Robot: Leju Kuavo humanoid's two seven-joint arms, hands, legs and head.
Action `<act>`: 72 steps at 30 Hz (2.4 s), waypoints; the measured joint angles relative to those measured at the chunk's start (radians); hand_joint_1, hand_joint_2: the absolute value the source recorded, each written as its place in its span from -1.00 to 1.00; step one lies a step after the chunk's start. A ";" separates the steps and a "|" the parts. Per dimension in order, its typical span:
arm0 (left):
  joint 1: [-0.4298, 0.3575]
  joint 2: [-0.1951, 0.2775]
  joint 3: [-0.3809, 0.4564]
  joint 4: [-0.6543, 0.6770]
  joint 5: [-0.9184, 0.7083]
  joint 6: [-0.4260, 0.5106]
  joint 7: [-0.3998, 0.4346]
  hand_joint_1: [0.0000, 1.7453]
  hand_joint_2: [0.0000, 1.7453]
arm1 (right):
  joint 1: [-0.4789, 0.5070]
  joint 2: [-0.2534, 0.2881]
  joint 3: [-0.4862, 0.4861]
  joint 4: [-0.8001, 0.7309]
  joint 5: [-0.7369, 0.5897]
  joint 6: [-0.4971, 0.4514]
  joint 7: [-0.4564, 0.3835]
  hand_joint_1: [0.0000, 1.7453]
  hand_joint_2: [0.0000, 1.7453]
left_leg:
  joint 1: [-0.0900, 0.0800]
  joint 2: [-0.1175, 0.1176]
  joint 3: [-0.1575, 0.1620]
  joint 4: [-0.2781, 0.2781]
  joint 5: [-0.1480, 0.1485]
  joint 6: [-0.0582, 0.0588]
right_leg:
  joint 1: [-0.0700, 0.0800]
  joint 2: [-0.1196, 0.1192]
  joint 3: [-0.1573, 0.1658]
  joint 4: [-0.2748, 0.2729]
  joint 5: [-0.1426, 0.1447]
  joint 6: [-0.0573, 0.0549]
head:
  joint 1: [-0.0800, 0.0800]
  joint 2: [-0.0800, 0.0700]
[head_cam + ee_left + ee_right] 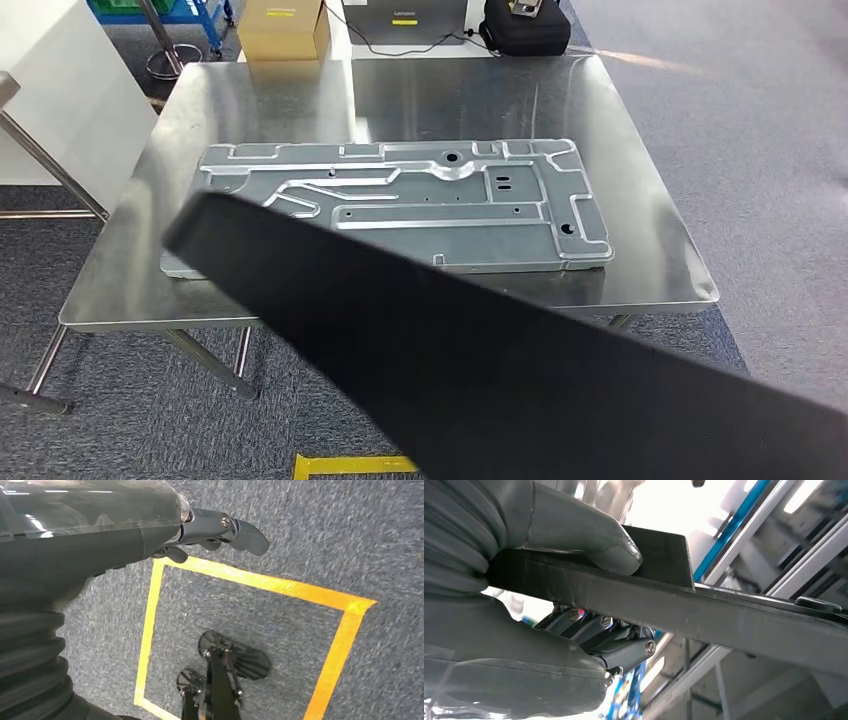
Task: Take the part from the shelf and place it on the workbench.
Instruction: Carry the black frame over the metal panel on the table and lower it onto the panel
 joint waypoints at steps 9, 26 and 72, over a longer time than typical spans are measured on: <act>-0.005 0.000 -0.001 0.000 0.008 0.006 -0.008 -1.00 1.00 | -0.092 -0.064 -0.166 0.052 0.041 -0.130 0.001 0.84 1.00 | -0.001 -0.003 0.021 -0.003 -0.020 0.021 | -0.004 -0.001 -0.165 0.226 -0.029 0.017 | 0.002 0.000; -0.011 0.005 -0.012 0.000 -0.022 -0.024 -0.025 -1.00 1.00 | -0.479 -0.151 -0.223 0.719 0.887 -0.500 0.214 0.84 1.00 | -0.008 -0.008 -0.044 0.107 -0.036 -0.011 | 0.001 0.003 -0.076 0.005 0.069 -0.028 | 0.000 0.000; -0.021 0.019 -0.083 0.007 -0.070 -0.089 -0.118 -1.00 -1.00 | -0.678 0.107 0.111 1.414 0.818 -0.582 0.076 -1.00 -1.00 | 0.003 -0.011 0.008 0.003 -0.013 0.012 | -0.005 0.000 -0.131 0.110 0.049 0.010 | 0.002 0.000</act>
